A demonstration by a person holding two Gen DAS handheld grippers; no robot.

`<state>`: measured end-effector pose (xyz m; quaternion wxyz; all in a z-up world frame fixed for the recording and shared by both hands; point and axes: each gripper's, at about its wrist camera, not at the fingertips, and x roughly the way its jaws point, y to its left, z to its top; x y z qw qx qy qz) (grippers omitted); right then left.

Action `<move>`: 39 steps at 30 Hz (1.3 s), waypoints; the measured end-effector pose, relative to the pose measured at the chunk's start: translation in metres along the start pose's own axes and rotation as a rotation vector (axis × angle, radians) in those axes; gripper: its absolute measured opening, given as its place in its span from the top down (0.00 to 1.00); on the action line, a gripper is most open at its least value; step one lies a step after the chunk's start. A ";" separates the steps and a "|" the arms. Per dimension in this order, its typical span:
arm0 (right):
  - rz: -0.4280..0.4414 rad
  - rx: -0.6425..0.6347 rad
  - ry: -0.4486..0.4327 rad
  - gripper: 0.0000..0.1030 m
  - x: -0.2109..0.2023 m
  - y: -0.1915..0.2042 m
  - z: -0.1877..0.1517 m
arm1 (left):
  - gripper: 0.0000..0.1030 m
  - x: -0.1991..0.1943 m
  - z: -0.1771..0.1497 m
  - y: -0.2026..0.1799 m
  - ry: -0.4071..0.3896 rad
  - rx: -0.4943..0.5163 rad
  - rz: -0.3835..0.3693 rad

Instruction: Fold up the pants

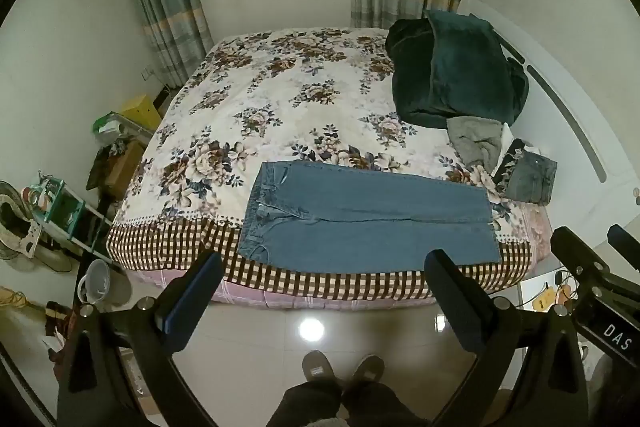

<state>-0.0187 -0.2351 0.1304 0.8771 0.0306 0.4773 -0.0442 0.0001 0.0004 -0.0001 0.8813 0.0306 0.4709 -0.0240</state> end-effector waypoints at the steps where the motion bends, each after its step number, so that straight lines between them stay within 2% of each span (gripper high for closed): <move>1: 0.001 0.002 -0.003 0.00 0.000 0.000 0.000 | 0.00 0.000 0.000 0.000 0.001 0.003 0.004; 26: -0.002 -0.004 -0.003 0.00 0.000 0.000 0.000 | 0.00 0.002 0.001 0.001 -0.012 -0.002 0.003; 29: -0.003 -0.002 -0.001 0.00 0.000 -0.001 0.000 | 0.00 -0.002 0.010 0.000 -0.010 -0.001 0.001; 39: -0.002 -0.005 0.002 0.00 0.000 0.000 0.000 | 0.00 0.006 0.014 -0.003 -0.007 -0.002 -0.002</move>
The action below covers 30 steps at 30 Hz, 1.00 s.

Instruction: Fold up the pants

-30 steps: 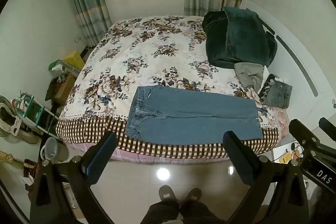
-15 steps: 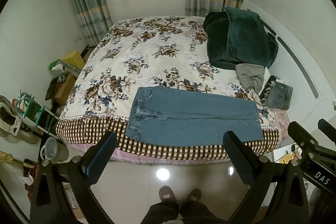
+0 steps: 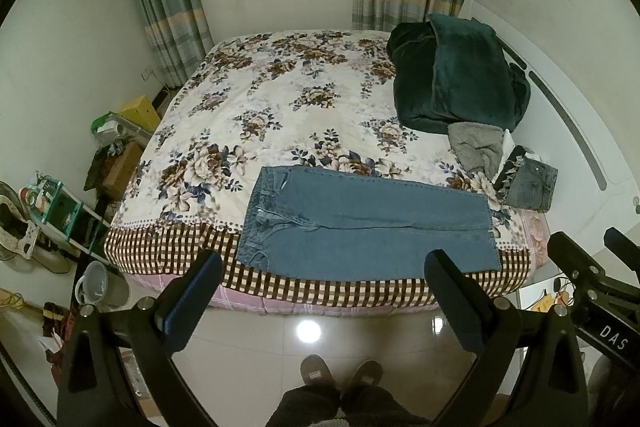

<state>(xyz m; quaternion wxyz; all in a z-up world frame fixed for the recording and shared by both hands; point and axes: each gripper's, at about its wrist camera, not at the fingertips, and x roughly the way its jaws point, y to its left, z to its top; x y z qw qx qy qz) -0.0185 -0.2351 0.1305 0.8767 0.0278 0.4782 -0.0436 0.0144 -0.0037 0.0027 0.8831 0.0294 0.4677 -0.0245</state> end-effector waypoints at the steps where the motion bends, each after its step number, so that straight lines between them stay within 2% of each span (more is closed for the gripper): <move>1: 0.000 0.002 0.000 0.00 0.000 0.000 0.000 | 0.00 0.000 0.000 0.000 0.000 0.000 0.000; 30: 0.001 0.000 0.010 0.00 0.002 0.001 0.001 | 0.00 0.001 0.000 0.002 0.003 -0.001 -0.004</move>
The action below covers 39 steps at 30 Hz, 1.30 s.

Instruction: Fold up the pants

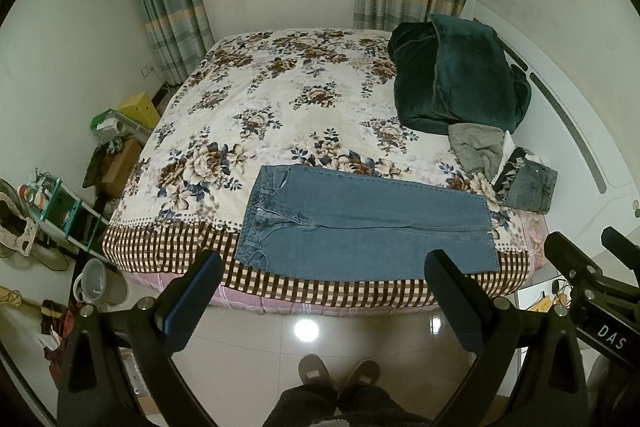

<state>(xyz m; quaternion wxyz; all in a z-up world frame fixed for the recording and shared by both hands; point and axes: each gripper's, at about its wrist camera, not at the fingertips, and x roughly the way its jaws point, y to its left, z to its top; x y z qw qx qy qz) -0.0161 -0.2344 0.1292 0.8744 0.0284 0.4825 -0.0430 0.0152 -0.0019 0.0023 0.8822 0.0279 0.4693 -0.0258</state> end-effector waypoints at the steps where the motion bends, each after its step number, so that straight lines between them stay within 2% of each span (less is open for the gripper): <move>1: -0.001 -0.002 0.000 0.00 0.000 0.000 0.000 | 0.00 0.000 0.000 0.000 0.000 0.000 0.001; 19: 0.004 -0.006 0.012 0.00 0.003 0.001 0.002 | 0.00 0.009 0.002 0.000 0.008 -0.009 0.001; 24: 0.013 -0.006 0.029 0.00 0.019 -0.004 -0.005 | 0.00 0.018 0.003 -0.007 0.031 -0.020 0.009; 28: 0.008 0.004 0.042 0.00 0.041 -0.017 -0.006 | 0.00 0.029 0.003 -0.012 0.026 -0.048 0.029; 33: -0.036 0.030 0.040 0.00 0.084 -0.037 0.003 | 0.00 0.067 0.022 -0.017 -0.009 -0.097 0.114; 36: -0.069 0.050 0.068 0.00 0.131 -0.049 0.017 | 0.00 0.108 0.042 -0.018 -0.013 -0.106 0.179; 39: -0.102 0.088 0.111 0.00 0.191 -0.065 0.044 | 0.00 0.157 0.064 -0.018 0.033 -0.107 0.217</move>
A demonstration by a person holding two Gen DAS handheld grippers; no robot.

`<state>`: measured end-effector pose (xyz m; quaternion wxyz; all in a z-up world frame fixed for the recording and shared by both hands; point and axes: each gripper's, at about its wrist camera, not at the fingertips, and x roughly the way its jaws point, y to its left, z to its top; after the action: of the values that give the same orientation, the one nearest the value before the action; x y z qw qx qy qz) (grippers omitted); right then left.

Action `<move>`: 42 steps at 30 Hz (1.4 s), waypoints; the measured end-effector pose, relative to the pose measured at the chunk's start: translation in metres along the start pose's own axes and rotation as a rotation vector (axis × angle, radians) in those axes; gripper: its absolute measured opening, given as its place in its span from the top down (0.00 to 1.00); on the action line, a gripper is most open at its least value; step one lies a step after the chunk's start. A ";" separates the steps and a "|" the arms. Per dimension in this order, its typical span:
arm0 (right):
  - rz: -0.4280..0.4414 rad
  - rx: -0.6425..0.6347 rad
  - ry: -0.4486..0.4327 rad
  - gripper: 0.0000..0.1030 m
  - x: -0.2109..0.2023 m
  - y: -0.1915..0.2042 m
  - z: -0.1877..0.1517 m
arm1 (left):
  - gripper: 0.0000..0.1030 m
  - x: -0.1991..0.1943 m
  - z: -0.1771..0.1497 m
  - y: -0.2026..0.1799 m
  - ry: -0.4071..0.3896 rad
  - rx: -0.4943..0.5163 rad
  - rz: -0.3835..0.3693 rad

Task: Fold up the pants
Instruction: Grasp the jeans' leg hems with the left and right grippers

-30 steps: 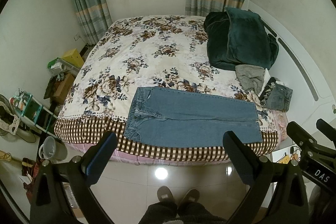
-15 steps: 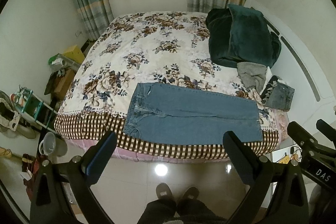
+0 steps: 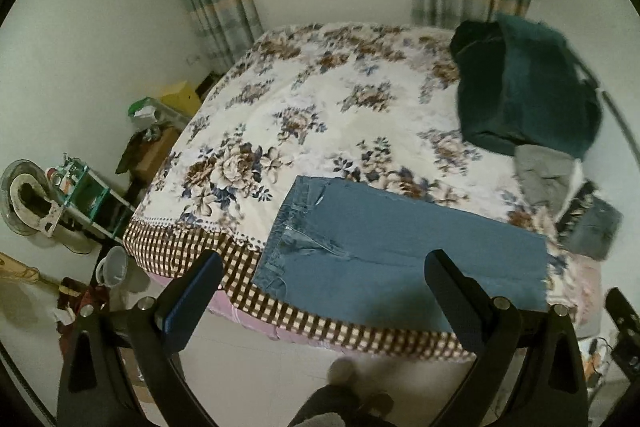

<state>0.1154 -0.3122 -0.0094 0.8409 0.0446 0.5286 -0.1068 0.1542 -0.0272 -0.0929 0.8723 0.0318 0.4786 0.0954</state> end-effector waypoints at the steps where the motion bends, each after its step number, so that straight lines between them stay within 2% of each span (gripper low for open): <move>1: -0.014 0.015 0.016 0.00 0.021 -0.002 0.013 | 0.00 0.021 0.010 -0.004 0.025 -0.001 0.008; 7: -0.031 0.192 0.147 0.00 0.176 -0.020 0.076 | 0.00 0.166 0.059 -0.042 0.185 0.015 0.035; 12: -0.049 0.382 0.290 0.00 0.336 -0.039 0.110 | 0.00 0.314 0.088 -0.074 0.392 -0.030 0.021; 14: -0.048 0.474 0.358 0.00 0.402 -0.051 0.115 | 0.00 0.382 0.090 -0.088 0.493 -0.077 0.014; 17: -0.070 0.588 0.451 0.00 0.493 -0.070 0.112 | 0.00 0.458 0.091 -0.104 0.615 -0.130 0.009; 21: -0.097 0.708 0.550 0.00 0.593 -0.097 0.100 | 0.00 0.547 0.089 -0.128 0.723 -0.176 0.023; 26: -0.122 0.801 0.604 0.00 0.659 -0.124 0.085 | 0.03 0.617 0.082 -0.143 0.811 -0.240 0.068; 27: -0.130 0.813 0.617 0.00 0.671 -0.128 0.082 | 0.06 0.626 0.079 -0.143 0.823 -0.250 0.080; 29: -0.142 0.846 0.641 0.00 0.694 -0.136 0.076 | 0.25 0.639 0.073 -0.142 0.844 -0.260 0.109; 31: -0.134 0.887 0.662 0.00 0.716 -0.143 0.069 | 0.30 0.642 0.070 -0.141 0.834 -0.269 0.110; 33: -0.133 0.911 0.681 0.00 0.733 -0.147 0.063 | 0.51 0.634 0.070 -0.143 0.781 -0.248 0.118; 34: -0.132 0.922 0.688 0.00 0.743 -0.149 0.060 | 0.69 0.631 0.071 -0.145 0.758 -0.234 0.128; 35: -0.131 0.926 0.694 0.00 0.749 -0.150 0.058 | 0.81 0.627 0.071 -0.144 0.741 -0.223 0.135; 37: -0.139 0.915 0.690 0.07 0.755 -0.150 0.056 | 0.90 0.612 0.073 -0.144 0.701 -0.224 0.120; 38: -0.146 0.901 0.679 0.21 0.755 -0.150 0.057 | 0.93 0.603 0.073 -0.142 0.675 -0.230 0.103; 39: -0.140 0.886 0.657 0.42 0.753 -0.150 0.058 | 0.94 0.596 0.073 -0.140 0.655 -0.231 0.091; 40: -0.118 0.885 0.638 0.56 0.749 -0.151 0.060 | 0.94 0.584 0.074 -0.139 0.625 -0.231 0.076; 41: -0.090 0.876 0.628 0.87 0.746 -0.150 0.061 | 0.95 0.571 0.075 -0.136 0.606 -0.230 0.066; 42: -0.073 0.870 0.605 0.89 0.740 -0.151 0.062 | 0.95 0.554 0.077 -0.136 0.579 -0.232 0.057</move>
<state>0.4450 -0.5684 -0.6415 0.5503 0.3997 0.6558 -0.3277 0.5272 -0.0490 -0.5305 0.6944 -0.0830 0.6921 0.1786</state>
